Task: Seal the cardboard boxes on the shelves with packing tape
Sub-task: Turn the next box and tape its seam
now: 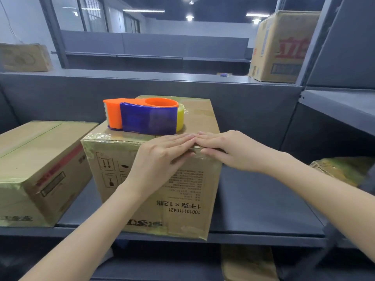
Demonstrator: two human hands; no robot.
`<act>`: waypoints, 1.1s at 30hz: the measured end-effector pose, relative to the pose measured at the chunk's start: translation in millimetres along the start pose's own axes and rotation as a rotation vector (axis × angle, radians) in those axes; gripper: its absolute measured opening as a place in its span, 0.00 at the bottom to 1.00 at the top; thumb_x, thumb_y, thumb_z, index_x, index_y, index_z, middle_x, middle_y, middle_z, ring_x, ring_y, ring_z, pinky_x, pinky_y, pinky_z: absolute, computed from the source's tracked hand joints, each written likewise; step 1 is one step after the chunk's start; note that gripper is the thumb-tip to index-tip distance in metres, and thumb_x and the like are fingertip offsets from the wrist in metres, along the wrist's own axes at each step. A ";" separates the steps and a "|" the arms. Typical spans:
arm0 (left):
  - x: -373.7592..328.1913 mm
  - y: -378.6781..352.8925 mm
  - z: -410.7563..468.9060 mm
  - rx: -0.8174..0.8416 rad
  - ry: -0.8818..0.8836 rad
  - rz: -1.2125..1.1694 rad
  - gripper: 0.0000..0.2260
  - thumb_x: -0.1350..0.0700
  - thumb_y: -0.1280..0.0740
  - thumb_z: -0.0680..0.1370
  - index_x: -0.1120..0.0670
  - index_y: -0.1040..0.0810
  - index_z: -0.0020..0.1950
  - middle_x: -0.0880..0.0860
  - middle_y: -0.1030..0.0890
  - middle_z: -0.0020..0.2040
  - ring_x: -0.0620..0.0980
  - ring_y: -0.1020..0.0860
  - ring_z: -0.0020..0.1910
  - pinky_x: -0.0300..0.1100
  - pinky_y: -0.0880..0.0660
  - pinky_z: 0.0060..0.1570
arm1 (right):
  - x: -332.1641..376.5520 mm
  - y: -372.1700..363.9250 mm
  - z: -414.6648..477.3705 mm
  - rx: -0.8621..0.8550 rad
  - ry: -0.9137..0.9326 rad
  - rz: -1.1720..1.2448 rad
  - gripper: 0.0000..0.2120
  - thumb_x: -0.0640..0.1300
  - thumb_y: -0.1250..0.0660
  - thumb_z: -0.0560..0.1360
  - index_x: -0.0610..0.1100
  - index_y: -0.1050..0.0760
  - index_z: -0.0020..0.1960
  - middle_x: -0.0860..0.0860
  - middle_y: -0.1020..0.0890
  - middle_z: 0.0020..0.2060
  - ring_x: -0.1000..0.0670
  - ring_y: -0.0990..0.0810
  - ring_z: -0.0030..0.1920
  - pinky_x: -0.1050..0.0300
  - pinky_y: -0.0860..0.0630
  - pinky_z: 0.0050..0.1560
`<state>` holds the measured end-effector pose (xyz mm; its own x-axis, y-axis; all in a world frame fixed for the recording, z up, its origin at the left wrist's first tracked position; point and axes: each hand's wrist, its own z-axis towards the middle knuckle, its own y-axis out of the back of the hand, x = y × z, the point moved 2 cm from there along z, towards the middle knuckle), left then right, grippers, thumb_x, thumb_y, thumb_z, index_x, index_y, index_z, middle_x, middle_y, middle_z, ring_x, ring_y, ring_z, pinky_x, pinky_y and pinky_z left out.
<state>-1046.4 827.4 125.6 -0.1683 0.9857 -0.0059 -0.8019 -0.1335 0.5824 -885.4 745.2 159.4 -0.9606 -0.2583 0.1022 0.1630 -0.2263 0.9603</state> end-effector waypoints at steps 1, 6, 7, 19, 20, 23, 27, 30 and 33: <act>-3.0 0.2 1.2 0.011 0.025 -0.010 0.15 0.57 0.29 0.73 0.59 0.20 0.58 0.54 0.20 0.57 0.50 0.22 0.58 0.48 0.23 0.56 | -2.0 1.3 -2.4 0.014 -0.008 0.080 0.19 0.42 0.43 0.81 0.45 0.34 0.71 0.57 0.33 0.69 0.62 0.41 0.70 0.68 0.43 0.69; -26.3 -14.4 12.6 -0.030 0.006 0.003 0.12 0.57 0.30 0.74 0.60 0.18 0.55 0.55 0.19 0.56 0.51 0.21 0.57 0.47 0.22 0.55 | -17.8 8.4 -20.3 -0.011 -0.056 0.288 0.18 0.38 0.43 0.80 0.45 0.33 0.70 0.61 0.33 0.65 0.67 0.42 0.69 0.75 0.46 0.67; -29.4 -19.5 13.4 -0.054 -0.018 0.012 0.11 0.58 0.31 0.74 0.60 0.18 0.54 0.55 0.19 0.55 0.51 0.21 0.57 0.47 0.22 0.54 | -21.3 8.9 -23.5 -0.009 -0.062 0.289 0.19 0.36 0.42 0.80 0.45 0.32 0.70 0.61 0.34 0.65 0.68 0.42 0.68 0.76 0.46 0.66; -29.7 -44.8 4.9 -0.248 -0.109 0.136 0.09 0.58 0.33 0.77 0.60 0.17 0.52 0.53 0.18 0.54 0.50 0.19 0.54 0.45 0.24 0.54 | -31.6 2.2 -25.5 -0.016 0.017 0.170 0.26 0.44 0.32 0.75 0.44 0.35 0.71 0.58 0.36 0.69 0.65 0.41 0.69 0.73 0.46 0.69; -30.1 -45.0 5.2 -0.253 -0.105 0.132 0.08 0.58 0.33 0.77 0.60 0.17 0.52 0.53 0.18 0.53 0.50 0.19 0.53 0.45 0.24 0.54 | -31.1 2.4 -24.5 -0.029 0.023 0.151 0.26 0.45 0.32 0.75 0.44 0.34 0.71 0.58 0.36 0.68 0.66 0.41 0.68 0.74 0.46 0.68; -30.8 -44.7 5.4 -0.261 -0.098 0.128 0.08 0.58 0.33 0.77 0.60 0.17 0.51 0.53 0.18 0.53 0.50 0.19 0.53 0.45 0.24 0.53 | -29.5 4.0 -23.0 -0.071 0.029 0.112 0.25 0.47 0.32 0.74 0.44 0.32 0.69 0.56 0.32 0.68 0.66 0.40 0.67 0.73 0.44 0.68; -31.4 -43.0 6.1 -0.249 -0.095 0.138 0.08 0.58 0.33 0.77 0.60 0.17 0.51 0.53 0.18 0.53 0.50 0.19 0.53 0.45 0.24 0.54 | -25.9 5.9 -21.2 -0.106 0.030 0.045 0.23 0.50 0.33 0.75 0.46 0.29 0.67 0.55 0.29 0.67 0.66 0.38 0.65 0.72 0.42 0.67; -31.6 -42.4 3.6 -0.199 -0.084 0.111 0.11 0.60 0.36 0.77 0.61 0.18 0.55 0.54 0.19 0.56 0.51 0.21 0.56 0.46 0.26 0.57 | -22.6 7.9 -20.5 -0.116 0.018 -0.008 0.21 0.50 0.34 0.75 0.46 0.27 0.66 0.55 0.28 0.66 0.65 0.36 0.65 0.70 0.40 0.67; -31.7 -41.1 1.2 -0.159 -0.055 0.062 0.14 0.58 0.36 0.74 0.60 0.20 0.58 0.54 0.20 0.59 0.51 0.22 0.59 0.45 0.29 0.62 | -16.6 9.2 -19.1 -0.152 -0.013 -0.037 0.17 0.47 0.34 0.75 0.47 0.24 0.63 0.54 0.26 0.64 0.59 0.31 0.66 0.58 0.34 0.67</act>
<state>-1007.4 801.7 102.8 -0.1920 0.9786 0.0733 -0.8722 -0.2044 0.4443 -863.7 729.4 161.6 -0.9693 -0.2351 0.0717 0.1586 -0.3756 0.9131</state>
